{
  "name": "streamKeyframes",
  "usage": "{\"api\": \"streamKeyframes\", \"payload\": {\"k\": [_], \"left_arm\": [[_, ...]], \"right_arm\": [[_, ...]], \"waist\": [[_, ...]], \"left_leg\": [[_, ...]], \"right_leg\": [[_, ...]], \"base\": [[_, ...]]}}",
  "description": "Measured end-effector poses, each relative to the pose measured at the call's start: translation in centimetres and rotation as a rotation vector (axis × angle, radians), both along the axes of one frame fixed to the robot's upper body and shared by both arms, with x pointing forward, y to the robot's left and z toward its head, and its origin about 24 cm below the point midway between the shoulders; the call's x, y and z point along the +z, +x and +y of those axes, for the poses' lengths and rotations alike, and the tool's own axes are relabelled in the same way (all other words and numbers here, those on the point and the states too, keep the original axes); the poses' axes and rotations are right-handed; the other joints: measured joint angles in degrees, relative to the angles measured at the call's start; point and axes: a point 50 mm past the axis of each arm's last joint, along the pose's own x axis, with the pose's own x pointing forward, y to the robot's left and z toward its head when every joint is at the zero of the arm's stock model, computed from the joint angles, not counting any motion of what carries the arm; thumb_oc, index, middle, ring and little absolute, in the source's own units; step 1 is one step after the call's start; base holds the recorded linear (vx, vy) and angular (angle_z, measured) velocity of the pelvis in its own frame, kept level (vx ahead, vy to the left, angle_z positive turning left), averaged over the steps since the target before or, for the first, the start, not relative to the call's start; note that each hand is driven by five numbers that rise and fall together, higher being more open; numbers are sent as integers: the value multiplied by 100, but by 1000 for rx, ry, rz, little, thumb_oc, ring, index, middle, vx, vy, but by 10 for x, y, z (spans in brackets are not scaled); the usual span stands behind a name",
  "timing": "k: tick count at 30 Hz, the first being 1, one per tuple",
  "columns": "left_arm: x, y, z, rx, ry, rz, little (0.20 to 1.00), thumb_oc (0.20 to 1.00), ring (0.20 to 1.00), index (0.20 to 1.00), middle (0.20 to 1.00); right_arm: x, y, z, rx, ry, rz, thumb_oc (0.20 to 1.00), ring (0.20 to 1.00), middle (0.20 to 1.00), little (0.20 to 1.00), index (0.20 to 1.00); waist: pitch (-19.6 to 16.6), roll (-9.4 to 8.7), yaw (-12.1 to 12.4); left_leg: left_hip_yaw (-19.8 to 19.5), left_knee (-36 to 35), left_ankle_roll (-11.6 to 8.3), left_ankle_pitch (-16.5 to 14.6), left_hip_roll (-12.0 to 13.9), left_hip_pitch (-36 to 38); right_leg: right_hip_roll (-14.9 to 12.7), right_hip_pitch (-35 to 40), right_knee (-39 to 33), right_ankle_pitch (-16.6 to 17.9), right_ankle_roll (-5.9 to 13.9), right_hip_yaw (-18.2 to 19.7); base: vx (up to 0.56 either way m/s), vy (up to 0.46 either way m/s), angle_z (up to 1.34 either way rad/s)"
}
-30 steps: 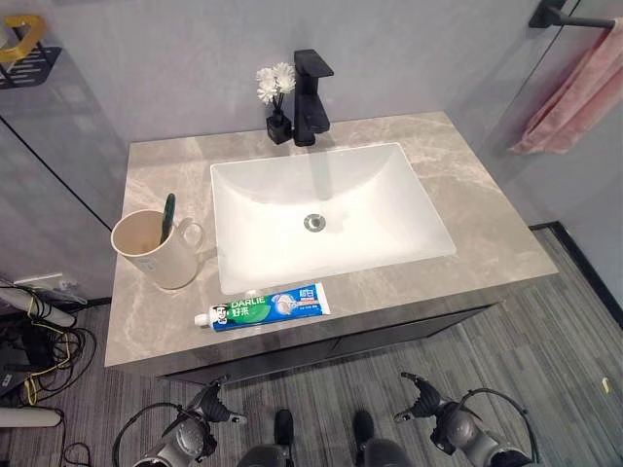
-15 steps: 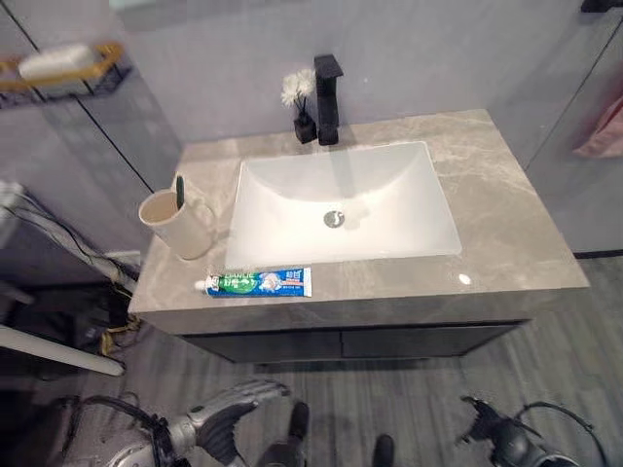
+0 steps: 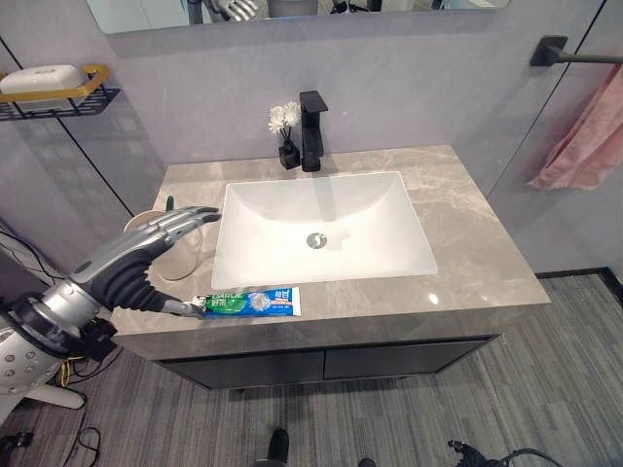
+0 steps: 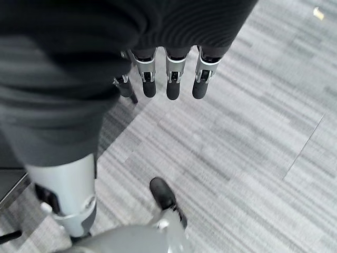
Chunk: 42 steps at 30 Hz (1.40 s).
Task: Put brush and paste in cup on sink, flatten towel.
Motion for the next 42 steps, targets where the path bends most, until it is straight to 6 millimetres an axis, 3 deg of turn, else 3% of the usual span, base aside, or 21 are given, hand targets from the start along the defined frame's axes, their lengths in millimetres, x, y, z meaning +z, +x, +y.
{"api": "streamKeyframes", "payload": {"k": [6, 12, 20, 38, 39, 42], "left_arm": [[-40, -1, 29, 149, 51, 143, 1000, 1000, 1000, 1000, 1000], [-69, 0, 34, 192, 32, 229, 1000, 1000, 1000, 1000, 1000], [-73, 4, 33, 186, 104, 215, 1000, 1000, 1000, 1000, 1000], [-85, 2, 30, 217, 69, 232, 1000, 1000, 1000, 1000, 1000], [-88, 2, 30, 218, 68, 245, 818, 818, 818, 818, 818], [-96, 4, 27, 240, -20, 247, 548, 548, 548, 548, 548]], "right_arm": [[2, 8, 1, -3, 10, -25, 1000, 1000, 1000, 1000, 1000], [5, 21, 4, -14, 28, -71, 1000, 1000, 1000, 1000, 1000], [6, 24, 6, -7, 36, -87, 1000, 1000, 1000, 1000, 1000], [6, 25, 6, -12, 31, -88, 1000, 1000, 1000, 1000, 1000], [6, 24, 6, -13, 30, -86, 1000, 1000, 1000, 1000, 1000], [6, 24, 6, -14, 28, -84, 1000, 1000, 1000, 1000, 1000]], "waist": [[4, -10, 47], [38, -105, 49], [73, -166, 57], [194, -161, -1], [193, -164, -37], [191, -154, -54]], "left_leg": [[154, 0, 9, -13, 20, -5], [300, 0, 10, -20, 41, -85], [442, 0, 11, -23, 46, -211], [444, -1, 10, -32, 42, -321], [444, -1, 9, -33, 34, -308], [442, -1, 9, -35, 33, -315]], "right_leg": [[-13, -71, -26, 49, 13, 150], [-7, -227, -36, 107, 11, 272], [-29, -361, -147, 213, 10, 397], [-34, -476, -149, 221, 10, 408], [-40, -460, -149, 229, 13, 404], [-42, -464, -151, 226, 17, 399]], "base": [[12, 46, -12], [-19, 49, -13], [13, 23, -8], [19, 7, 0], [39, -2, 4], [38, 0, 1]]}}
